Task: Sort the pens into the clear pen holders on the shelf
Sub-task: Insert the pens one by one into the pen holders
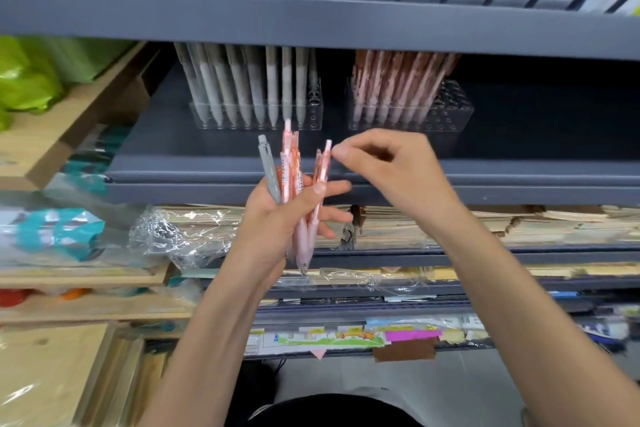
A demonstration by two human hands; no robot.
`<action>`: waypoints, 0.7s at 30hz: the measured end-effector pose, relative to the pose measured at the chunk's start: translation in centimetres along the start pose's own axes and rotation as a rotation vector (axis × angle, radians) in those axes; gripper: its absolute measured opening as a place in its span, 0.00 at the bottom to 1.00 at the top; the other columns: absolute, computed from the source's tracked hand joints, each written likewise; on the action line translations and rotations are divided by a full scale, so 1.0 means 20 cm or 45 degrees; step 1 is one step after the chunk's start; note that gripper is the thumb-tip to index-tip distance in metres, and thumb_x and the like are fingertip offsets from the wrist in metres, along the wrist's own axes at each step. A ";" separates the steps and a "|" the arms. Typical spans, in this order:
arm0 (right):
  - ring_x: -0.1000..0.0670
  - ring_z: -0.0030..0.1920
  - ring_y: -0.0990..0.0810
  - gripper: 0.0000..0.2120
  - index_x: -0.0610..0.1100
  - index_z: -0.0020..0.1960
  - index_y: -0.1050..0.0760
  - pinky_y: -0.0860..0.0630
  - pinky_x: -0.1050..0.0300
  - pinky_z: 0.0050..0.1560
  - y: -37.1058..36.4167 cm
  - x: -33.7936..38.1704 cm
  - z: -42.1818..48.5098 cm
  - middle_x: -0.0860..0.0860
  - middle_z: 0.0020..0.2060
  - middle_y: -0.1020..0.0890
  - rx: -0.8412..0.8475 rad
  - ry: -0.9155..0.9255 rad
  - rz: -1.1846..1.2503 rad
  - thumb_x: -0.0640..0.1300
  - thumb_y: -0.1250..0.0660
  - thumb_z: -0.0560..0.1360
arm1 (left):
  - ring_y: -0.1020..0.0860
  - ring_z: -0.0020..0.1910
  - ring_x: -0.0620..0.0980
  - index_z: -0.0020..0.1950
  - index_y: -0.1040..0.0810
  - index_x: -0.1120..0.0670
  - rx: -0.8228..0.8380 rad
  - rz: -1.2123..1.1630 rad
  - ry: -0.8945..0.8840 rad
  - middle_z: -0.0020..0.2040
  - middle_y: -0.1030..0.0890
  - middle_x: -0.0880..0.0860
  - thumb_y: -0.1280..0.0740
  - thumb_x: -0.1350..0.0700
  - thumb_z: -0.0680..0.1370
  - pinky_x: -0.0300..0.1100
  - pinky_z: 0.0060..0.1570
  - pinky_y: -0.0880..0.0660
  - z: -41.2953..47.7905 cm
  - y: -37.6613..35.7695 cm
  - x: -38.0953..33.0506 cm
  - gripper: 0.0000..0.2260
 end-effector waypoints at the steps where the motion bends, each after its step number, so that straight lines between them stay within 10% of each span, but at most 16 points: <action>1: 0.54 0.41 0.17 0.04 0.48 0.45 0.15 0.22 0.62 0.44 -0.04 0.02 0.00 0.56 0.40 0.14 0.084 0.002 0.068 0.47 0.27 0.73 | 0.14 0.39 0.57 0.52 0.23 0.56 0.012 -0.008 -0.001 0.53 0.14 0.58 0.33 0.59 0.79 0.41 0.34 0.19 0.00 0.00 -0.01 0.03; 7: 0.57 0.38 0.21 0.03 0.46 0.43 0.16 0.26 0.65 0.38 -0.01 -0.01 0.03 0.53 0.36 0.16 0.085 -0.096 0.344 0.43 0.28 0.75 | 0.14 0.46 0.62 0.57 0.27 0.61 0.057 -0.024 0.029 0.54 0.14 0.58 0.36 0.56 0.82 0.44 0.39 0.18 0.02 -0.02 0.00 0.09; 15: 0.50 0.28 0.22 0.01 0.47 0.48 0.28 0.24 0.54 0.29 0.63 -0.14 -0.04 0.54 0.34 0.19 -1.118 0.155 0.440 0.43 0.37 0.79 | 0.32 0.20 0.47 0.59 0.28 0.56 -0.210 -0.077 0.174 0.43 0.15 0.55 0.33 0.51 0.81 0.37 0.19 0.35 0.06 -0.01 0.08 0.11; 21: 0.50 0.35 0.21 0.05 0.43 0.54 0.29 0.21 0.48 0.42 0.79 -0.23 0.07 0.54 0.38 0.20 -1.121 0.320 0.289 0.39 0.41 0.79 | 0.36 0.20 0.46 0.56 0.30 0.51 -0.241 -0.097 0.165 0.35 0.21 0.52 0.33 0.50 0.81 0.36 0.20 0.39 0.09 -0.11 0.09 0.09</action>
Point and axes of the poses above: each hand's wrist, its own z-axis towards the middle knuckle, its own y-axis out of the back of the hand, x = y × z, the point moved 6 cm from there along z, towards the middle knuckle
